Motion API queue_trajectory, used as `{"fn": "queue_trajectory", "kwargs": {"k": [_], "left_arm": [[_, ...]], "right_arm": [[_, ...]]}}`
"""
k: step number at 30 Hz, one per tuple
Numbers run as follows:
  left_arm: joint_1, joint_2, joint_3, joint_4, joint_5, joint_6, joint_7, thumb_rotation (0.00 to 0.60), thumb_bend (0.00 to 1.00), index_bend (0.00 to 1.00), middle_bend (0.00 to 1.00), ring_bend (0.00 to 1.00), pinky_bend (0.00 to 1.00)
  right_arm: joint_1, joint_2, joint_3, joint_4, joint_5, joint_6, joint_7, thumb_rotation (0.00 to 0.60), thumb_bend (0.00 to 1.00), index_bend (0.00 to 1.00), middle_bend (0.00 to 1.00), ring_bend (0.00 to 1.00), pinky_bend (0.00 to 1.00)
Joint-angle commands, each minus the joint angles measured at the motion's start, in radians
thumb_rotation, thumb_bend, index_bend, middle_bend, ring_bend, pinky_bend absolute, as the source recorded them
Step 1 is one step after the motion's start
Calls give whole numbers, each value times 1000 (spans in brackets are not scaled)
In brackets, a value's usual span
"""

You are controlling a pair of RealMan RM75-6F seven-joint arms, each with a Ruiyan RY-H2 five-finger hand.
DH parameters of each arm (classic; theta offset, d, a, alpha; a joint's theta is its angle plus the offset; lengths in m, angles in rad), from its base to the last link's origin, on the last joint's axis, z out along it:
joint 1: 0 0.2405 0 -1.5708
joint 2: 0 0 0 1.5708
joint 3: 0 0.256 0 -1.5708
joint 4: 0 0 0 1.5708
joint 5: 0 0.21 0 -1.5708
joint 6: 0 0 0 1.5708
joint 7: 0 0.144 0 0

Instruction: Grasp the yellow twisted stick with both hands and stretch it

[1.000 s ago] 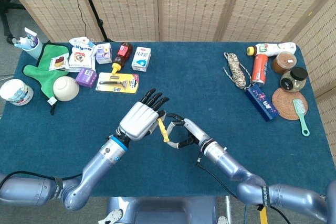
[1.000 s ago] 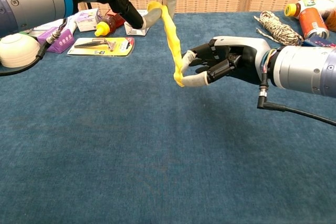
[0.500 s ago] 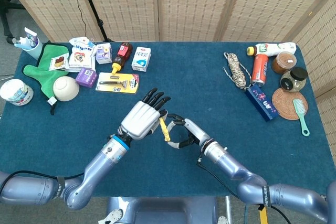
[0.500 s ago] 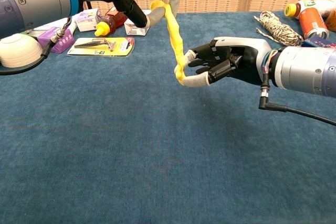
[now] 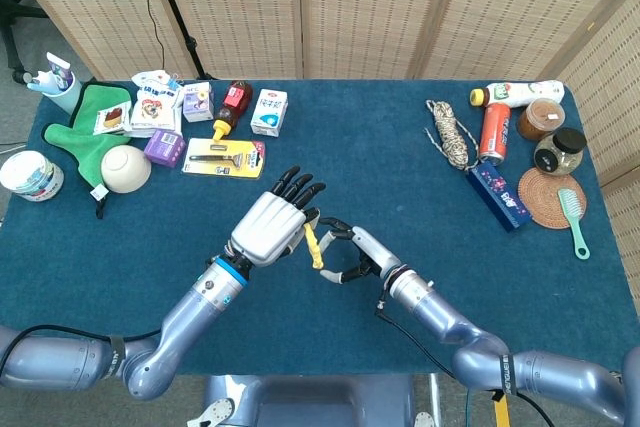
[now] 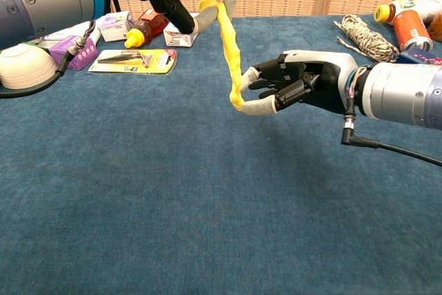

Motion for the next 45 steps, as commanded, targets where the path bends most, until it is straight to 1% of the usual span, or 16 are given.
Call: {"fn": "queue_trajectory", "kwargs": {"k": [1,8,17,29,45], "left_arm": [[1,0,-1,1,1,5,2,600,557,726,170,85,0],[-2,-5,-4,8,3,11,7,600,557,726,170,85,0],[-6,-13,-12,18,-6,9,5,600,557,726,170,85,0],[-14,-25,-17,33,-17,6,8,600,557,725,170,85,0],[-31,-43,-28,40,-58,3,21,600,557,725,170,85,0]], "right_arm": [[-2,-2,1,2,7,3,-2,600,304,475,99,0,0],[-4,-6,4,-1,20,8,-6,600,316,497,109,0,0],[-9,-11,9,1,26,7,3,600,318,487,110,0,0],[-16,-18,11,11,41,8,6,600,327,497,112,0,0],[-40,-27,16,23,32,14,39,600,327,444,109,0,0]]}}
